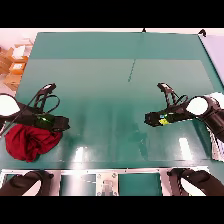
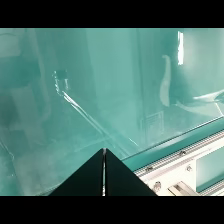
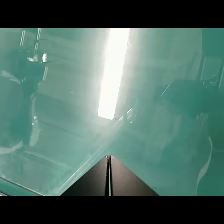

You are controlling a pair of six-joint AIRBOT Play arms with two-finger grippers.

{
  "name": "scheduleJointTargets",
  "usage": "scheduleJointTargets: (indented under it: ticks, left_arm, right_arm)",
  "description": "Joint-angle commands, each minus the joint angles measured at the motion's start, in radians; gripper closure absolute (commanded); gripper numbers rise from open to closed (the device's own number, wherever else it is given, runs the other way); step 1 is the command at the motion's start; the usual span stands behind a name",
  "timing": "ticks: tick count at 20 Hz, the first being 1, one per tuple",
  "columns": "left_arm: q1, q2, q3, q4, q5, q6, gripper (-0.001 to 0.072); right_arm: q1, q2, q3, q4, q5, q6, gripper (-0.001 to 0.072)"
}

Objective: Fold the shirts.

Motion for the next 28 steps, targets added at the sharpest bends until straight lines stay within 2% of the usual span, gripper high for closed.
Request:
scheduleJointTargets:
  ticks: [1, 2, 4, 7, 8, 9, 10, 12, 15, 17, 20, 21, 22, 23, 26, 28]
  left_arm:
    - [0.0, 0.001, 0.0, 0.001, 0.003, 0.0, 0.0683]
    - [0.0, 0.001, 0.0, 0.009, 0.0, -0.001, 0.0684]
    - [0.0, 0.001, 0.0, 0.113, -0.058, -0.067, 0.0684]
    - [0.0, 0.001, -0.004, 0.463, -0.209, -0.186, 0.0683]
    - [0.0, 0.001, -0.018, 0.576, -0.234, -0.202, 0.0518]
    - [0.0, 0.001, -0.05, 0.674, -0.237, -0.208, 0.0038]
    - [0.001, 0.001, -0.093, 0.754, -0.224, -0.218, -0.001]
    - [0.001, 0.001, -0.219, 0.842, -0.13, -0.215, -0.0013]
    - [0.001, -0.016, -0.36, 0.849, 0.103, -0.199, -0.0013]
    - [0.017, -0.062, -0.362, 0.849, 0.238, -0.171, -0.0013]
    - [0.062, -0.153, -0.362, 0.85, 0.358, -0.146, -0.0013]
    - [0.076, -0.184, -0.362, 0.849, 0.376, -0.13, 0.0127]
    - [0.076, -0.204, -0.362, 0.853, 0.368, -0.1, 0.0497]
    - [0.076, -0.207, -0.361, 0.851, 0.359, -0.065, 0.0684]
    - [0.076, -0.196, -0.278, 0.853, 0.272, -0.016, 0.0685]
    - [0.075, -0.192, -0.14, 0.837, 0.195, -0.016, 0.0685]
  right_arm:
    - [0.002, 0.001, 0.0, 0.002, -0.001, 0.0, 0.0696]
    - [0.002, 0.001, 0.0, 0.002, 0.0, 0.0, 0.0696]
    - [0.002, 0.001, 0.0, 0.002, -0.001, 0.0, 0.0696]
    - [0.002, 0.001, 0.0, 0.002, 0.0, 0.0, 0.0696]
    - [0.002, 0.001, 0.0, 0.002, 0.0, 0.0, 0.0696]
    - [0.002, 0.001, 0.0, 0.002, 0.0, 0.0, 0.0696]
    - [0.002, 0.001, 0.0, 0.002, 0.0, 0.0, 0.0695]
    - [0.002, 0.001, 0.0, 0.002, 0.0, 0.0, 0.0696]
    - [0.001, 0.001, 0.0, 0.001, -0.001, 0.0, 0.0696]
    - [0.002, 0.001, -0.001, 0.002, 0.0, 0.0, 0.0696]
    - [0.002, 0.001, -0.001, 0.002, -0.001, 0.0, 0.0696]
    - [0.002, 0.001, -0.001, 0.002, -0.001, 0.0, 0.0696]
    - [0.002, 0.001, -0.001, 0.002, -0.001, 0.0, 0.0696]
    - [0.002, 0.001, -0.001, 0.002, -0.001, 0.0, 0.0696]
    - [0.002, 0.001, -0.001, 0.002, -0.001, 0.0, 0.0696]
    - [0.002, 0.001, -0.001, 0.002, -0.001, 0.001, 0.0696]
